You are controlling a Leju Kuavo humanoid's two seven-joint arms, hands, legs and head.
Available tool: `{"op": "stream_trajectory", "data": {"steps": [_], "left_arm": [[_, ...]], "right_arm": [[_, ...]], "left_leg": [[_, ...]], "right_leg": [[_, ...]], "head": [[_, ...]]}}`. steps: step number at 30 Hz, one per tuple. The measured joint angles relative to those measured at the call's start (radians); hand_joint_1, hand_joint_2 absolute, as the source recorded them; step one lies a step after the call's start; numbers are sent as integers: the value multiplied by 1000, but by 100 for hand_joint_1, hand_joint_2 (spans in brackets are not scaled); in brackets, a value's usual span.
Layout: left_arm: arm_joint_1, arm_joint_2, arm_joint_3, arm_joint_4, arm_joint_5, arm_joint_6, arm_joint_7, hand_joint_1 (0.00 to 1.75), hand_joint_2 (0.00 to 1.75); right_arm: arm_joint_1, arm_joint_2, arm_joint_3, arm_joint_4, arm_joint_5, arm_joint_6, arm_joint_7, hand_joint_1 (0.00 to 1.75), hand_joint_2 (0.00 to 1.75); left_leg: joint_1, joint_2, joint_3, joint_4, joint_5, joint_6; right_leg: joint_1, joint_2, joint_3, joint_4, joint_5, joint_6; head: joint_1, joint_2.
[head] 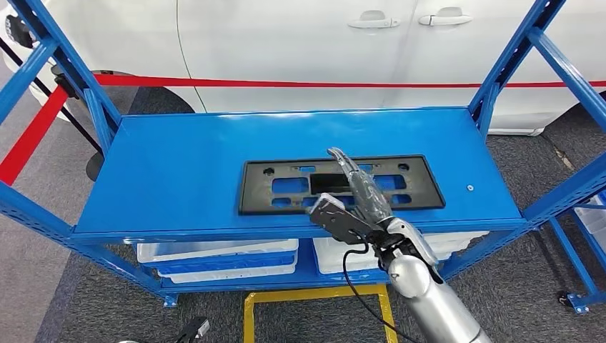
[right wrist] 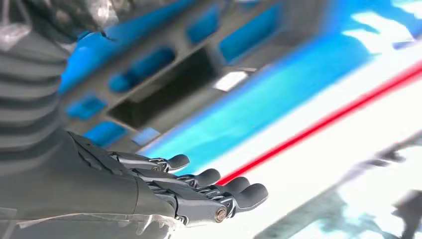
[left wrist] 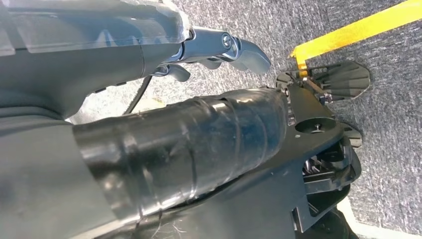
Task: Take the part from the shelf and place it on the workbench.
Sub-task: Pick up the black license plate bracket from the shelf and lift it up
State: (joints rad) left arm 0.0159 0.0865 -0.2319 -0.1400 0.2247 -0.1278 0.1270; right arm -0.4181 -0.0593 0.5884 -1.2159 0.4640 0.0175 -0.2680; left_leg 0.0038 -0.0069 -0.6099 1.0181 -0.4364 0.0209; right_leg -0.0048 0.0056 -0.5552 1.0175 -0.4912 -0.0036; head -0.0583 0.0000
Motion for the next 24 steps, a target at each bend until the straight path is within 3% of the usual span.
{"op": "stream_trajectory", "data": {"steps": [3, 7, 12, 15, 18, 24], "left_arm": [[1, 0, 0, 0, 7, 2, -1, 0, 0], [3, -2, 0, 0, 17, 9, -2, 0, 0], [4, -3, 0, 0, 20, 13, -2, 0, 0], [4, -3, 0, 0, 16, 12, -2, 0, 0], [4, -3, 0, 0, 12, 10, -3, 0, 0], [0, -2, -6, 0, 4, 2, -9, 0, 0]], "right_arm": [[17, -16, -9, -138, -101, 53, 8, 0, 0], [36, -52, -20, -292, -197, 87, 0, 0, 175], [45, -106, -34, -409, -164, 78, 32, 0, 175], [46, -133, -32, -417, 39, 9, 73, 0, 175], [42, -156, -21, -388, 224, -46, 117, 0, 175], [36, -178, 19, -239, 309, -46, 148, 0, 175]], "left_leg": [[0, 0, 0, 0, 0, 0], [0, 0, 0, 0, 0, 0], [0, 0, 0, 0, 0, 0], [0, 0, 0, 0, 0, 0], [0, 0, 0, 0, 0, 0], [0, 0, 0, 0, 0, 0]], "right_leg": [[0, 0, 0, 0, 0, 0], [0, 0, -1, 0, 0, 0], [0, 0, 0, 0, 0, 0], [-1, 0, 0, 0, 0, 0], [-1, 0, 0, 0, 0, 0], [0, 0, 0, 0, 0, 1]], "head": [[0, 0], [0, 0], [0, 0], [0, 0], [0, 0], [0, 0]]}}
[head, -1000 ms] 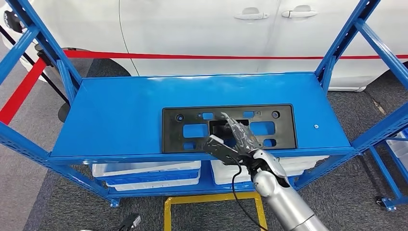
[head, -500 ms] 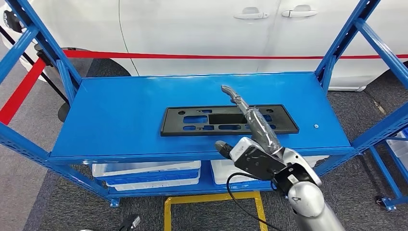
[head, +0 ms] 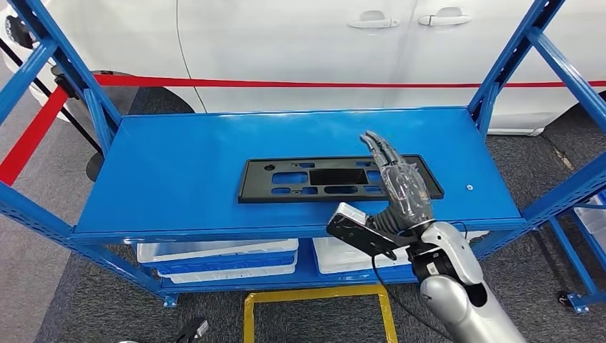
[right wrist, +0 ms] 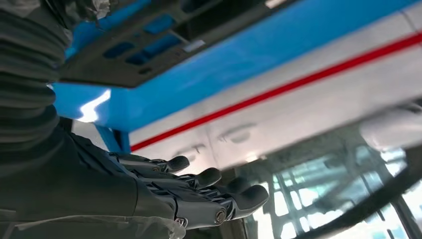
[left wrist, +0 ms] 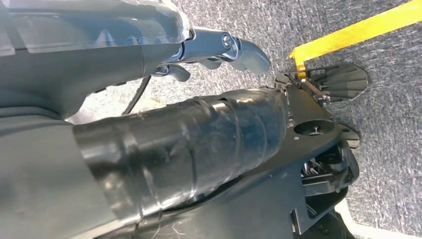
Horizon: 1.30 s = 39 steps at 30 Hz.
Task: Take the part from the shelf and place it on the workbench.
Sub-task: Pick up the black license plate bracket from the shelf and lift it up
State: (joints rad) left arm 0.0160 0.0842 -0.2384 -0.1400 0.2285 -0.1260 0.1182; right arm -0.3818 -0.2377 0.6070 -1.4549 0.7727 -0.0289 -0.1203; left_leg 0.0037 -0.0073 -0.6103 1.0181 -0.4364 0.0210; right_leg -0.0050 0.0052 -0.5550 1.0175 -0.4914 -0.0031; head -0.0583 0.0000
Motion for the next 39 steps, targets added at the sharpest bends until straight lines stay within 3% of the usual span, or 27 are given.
{"op": "stream_trajectory", "data": {"steps": [12, 28, 39], "left_arm": [[0, 10, -10, 0, 4, -3, 12, 0, 0], [0, 13, -10, 0, 11, -7, 4, 0, 0], [0, 13, -10, 0, 11, -8, 4, 0, 0]], "right_arm": [[-1, -1, 54, 213, 91, -19, 9, 0, 175], [-12, 3, 58, 262, 104, -29, 13, 0, 175], [-27, 17, 59, 314, 177, -101, 56, 0, 175]], "left_leg": [[0, 0, 0, 0, 0, 0], [0, 0, 0, 0, 0, 0], [0, 0, 0, -1, 0, 0]], "right_leg": [[0, 0, 0, 0, 0, 0], [0, 0, 0, 0, 0, 0], [0, 0, 0, 0, 0, 0]], "head": [[0, 0], [0, 0], [0, 0]]}}
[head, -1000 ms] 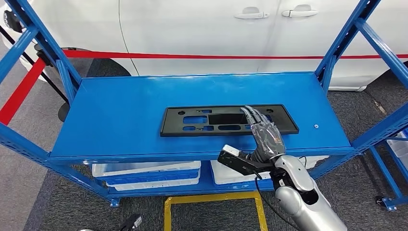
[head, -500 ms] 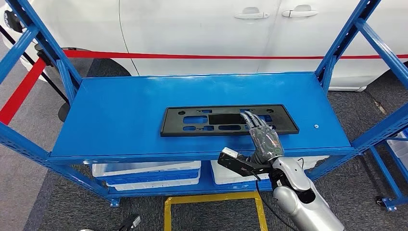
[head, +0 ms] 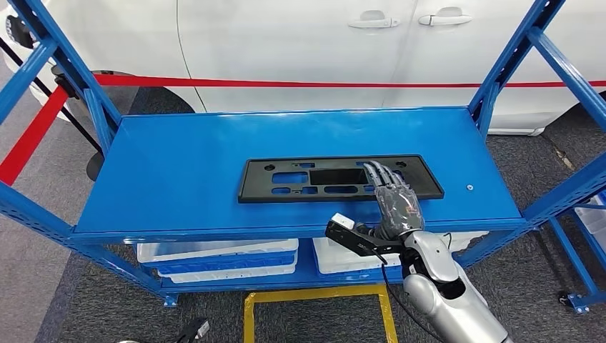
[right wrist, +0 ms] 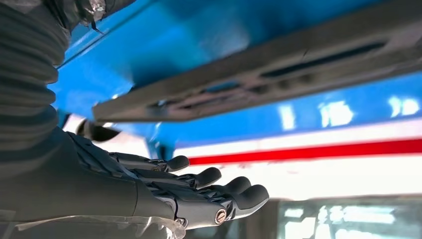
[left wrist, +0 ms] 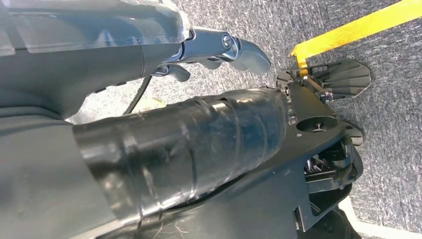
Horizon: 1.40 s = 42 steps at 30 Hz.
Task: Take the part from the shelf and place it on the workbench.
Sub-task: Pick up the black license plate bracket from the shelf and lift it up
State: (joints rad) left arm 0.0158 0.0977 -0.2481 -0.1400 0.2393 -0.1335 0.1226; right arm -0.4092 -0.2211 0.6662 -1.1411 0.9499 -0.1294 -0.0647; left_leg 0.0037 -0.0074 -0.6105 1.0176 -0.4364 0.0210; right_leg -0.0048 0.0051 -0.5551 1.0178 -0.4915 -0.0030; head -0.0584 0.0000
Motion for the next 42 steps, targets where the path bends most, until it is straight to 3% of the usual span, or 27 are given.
{"op": "stream_trajectory", "data": {"steps": [5, 18, 32, 36, 42], "left_arm": [[0, 1, -6, 0, -5, -2, 0, 0, 0], [-4, 8, -32, 0, -17, -13, -5, 0, 0], [-4, 8, -33, 0, -11, -13, -5, 0, 0], [-4, 8, -33, 0, -7, -12, -5, 0, 0], [-4, 8, -33, 0, 1, -9, -5, 0, 0]], "right_arm": [[-42, 20, -3, 93, 84, -54, 55, 0, 175], [-166, 103, -14, 428, 218, -63, 156, 0, 175], [-216, 141, -15, 532, 221, -53, 159, 0, 175], [-217, 146, -18, 541, 221, -56, 159, 173, 175], [-199, 153, -28, 546, 222, -62, 149, 175, 175]], "left_leg": [[0, 0, 0, 0, 0, 0], [0, 0, 0, 0, 0, 0], [0, 1, 5, 0, 0, 0], [0, 1, 6, 0, 0, 0], [0, 0, 6, 0, 0, 0]], "right_leg": [[0, 0, 0, 0, 0, 0], [0, 1, 0, 1, 0, 0], [0, 1, 4, 1, 0, 0], [0, 1, 5, 1, 0, 0], [0, 0, 5, 1, 0, 0]], "head": [[0, 0], [0, 0], [0, 0], [0, 0], [0, 0]]}}
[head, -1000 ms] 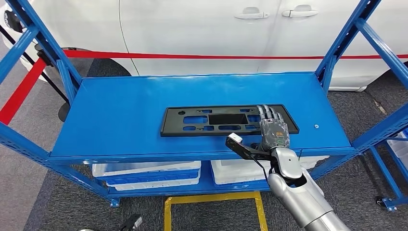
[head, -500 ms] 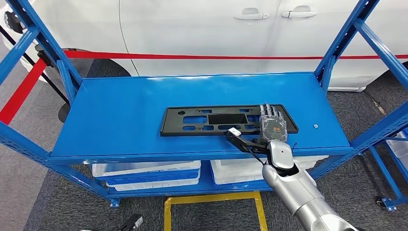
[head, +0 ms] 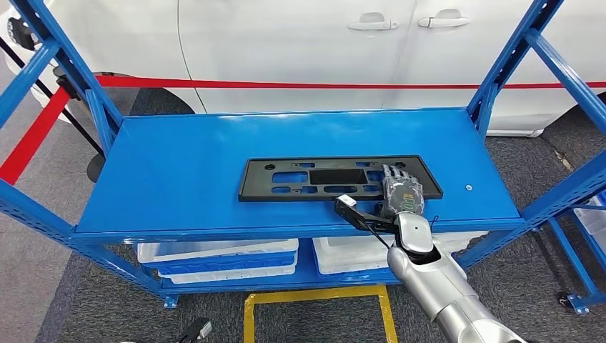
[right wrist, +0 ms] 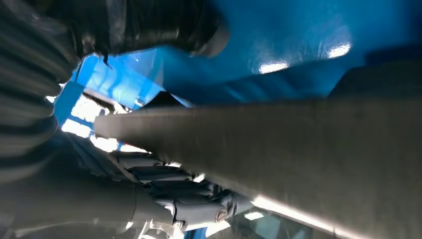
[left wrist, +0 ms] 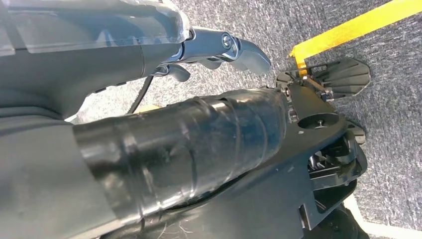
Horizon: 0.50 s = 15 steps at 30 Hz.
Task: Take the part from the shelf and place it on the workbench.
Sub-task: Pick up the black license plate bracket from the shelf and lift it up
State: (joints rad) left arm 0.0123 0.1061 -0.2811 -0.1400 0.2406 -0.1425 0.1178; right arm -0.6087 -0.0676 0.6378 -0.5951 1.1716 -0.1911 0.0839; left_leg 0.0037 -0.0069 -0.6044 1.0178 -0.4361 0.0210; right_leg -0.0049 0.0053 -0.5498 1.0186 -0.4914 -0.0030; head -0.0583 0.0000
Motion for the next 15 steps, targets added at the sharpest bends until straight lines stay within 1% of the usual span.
{"op": "stream_trajectory", "data": {"steps": [4, 15], "left_arm": [[0, 0, 0, 0, 7, 0, -2, 0, 175], [0, -1, 0, 0, 34, -8, -22, 0, 175]], "right_arm": [[6, 4, -11, -13, 1, 6, -10, 175, 175], [45, 6, -24, -88, 0, 29, -31, 175, 175]], "left_leg": [[0, 0, 0, 0, 0, 0], [0, 0, 0, 0, 0, 0]], "right_leg": [[0, 0, 0, 0, 0, 0], [0, 0, 0, 0, 0, 0]], "head": [[0, 0], [0, 0]]}}
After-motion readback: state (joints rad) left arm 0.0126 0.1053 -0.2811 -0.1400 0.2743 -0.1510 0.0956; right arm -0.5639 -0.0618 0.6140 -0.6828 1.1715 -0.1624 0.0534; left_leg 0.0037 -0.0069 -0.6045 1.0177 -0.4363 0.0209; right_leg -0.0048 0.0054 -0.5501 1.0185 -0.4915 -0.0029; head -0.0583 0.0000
